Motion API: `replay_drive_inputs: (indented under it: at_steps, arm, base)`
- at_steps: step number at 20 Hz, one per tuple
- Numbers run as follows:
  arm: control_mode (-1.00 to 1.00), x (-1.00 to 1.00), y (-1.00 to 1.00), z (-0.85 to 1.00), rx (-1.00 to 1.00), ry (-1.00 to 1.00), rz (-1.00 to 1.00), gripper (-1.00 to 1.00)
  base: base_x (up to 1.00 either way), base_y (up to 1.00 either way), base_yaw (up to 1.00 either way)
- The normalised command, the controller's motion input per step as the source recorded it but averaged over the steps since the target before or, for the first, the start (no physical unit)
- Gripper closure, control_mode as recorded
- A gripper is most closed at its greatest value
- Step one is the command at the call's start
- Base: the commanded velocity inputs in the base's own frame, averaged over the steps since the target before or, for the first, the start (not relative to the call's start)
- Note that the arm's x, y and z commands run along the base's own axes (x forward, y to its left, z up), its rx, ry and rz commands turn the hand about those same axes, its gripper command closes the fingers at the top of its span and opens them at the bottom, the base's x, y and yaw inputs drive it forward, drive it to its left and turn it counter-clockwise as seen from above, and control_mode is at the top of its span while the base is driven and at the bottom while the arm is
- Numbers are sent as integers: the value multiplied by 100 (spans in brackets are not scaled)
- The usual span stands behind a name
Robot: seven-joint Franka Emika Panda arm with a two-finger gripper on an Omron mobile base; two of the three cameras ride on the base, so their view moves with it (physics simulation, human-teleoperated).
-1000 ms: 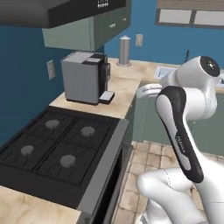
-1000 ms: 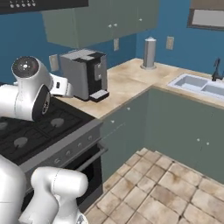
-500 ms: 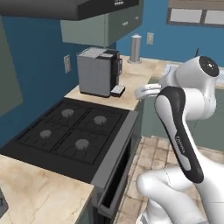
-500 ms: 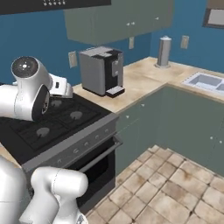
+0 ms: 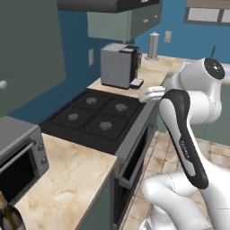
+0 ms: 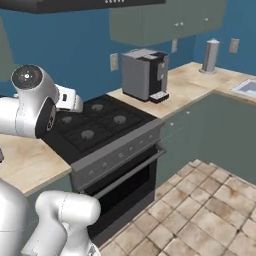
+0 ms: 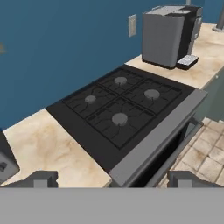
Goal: Move the drinks to the dining counter.
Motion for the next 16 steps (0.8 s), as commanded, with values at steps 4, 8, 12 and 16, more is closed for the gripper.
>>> replay_drive_inputs:
  at_steps: [4, 8, 12, 16]
  arm:
    - [100, 0, 0, 0, 0, 0, 0, -100]
    - [100, 0, 0, 0, 0, 0, 0, -100]
    - [100, 0, 0, 0, 0, 0, 0, -100]
    - [100, 0, 0, 0, 0, 0, 0, -100]
  base:
    - [-57, 15, 22]
    - [-40, 0, 33]
    - [-44, 0, 41]
    - [-51, 0, 45]
